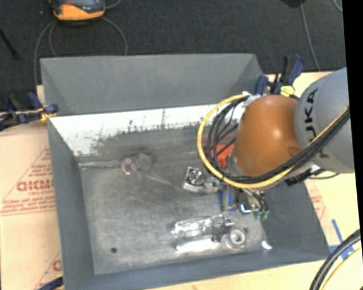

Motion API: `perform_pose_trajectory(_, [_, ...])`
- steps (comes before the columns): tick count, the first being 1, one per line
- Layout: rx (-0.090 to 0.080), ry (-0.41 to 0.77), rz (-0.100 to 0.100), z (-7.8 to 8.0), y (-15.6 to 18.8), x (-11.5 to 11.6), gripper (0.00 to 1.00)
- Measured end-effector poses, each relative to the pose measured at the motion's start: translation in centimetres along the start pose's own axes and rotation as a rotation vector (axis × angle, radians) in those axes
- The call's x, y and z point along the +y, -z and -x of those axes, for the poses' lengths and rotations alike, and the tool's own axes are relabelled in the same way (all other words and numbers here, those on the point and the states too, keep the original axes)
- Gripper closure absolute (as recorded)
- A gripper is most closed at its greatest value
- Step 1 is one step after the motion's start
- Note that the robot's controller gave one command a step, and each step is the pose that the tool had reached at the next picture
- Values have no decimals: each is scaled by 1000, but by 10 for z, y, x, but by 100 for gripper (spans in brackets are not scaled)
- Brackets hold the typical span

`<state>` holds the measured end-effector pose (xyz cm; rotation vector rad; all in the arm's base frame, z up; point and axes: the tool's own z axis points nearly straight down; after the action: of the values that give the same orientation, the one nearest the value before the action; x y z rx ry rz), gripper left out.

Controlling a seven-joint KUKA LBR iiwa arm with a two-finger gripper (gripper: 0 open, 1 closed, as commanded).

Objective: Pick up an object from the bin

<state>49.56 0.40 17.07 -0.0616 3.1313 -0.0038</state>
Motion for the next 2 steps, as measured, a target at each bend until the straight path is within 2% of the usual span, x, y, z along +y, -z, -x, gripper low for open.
perform_pose_trajectory(1, [1, 33, 0, 10, -79, 14, 0])
perform_pose_trajectory(2, [23, 35, 0, 6, -80, 14, 100])
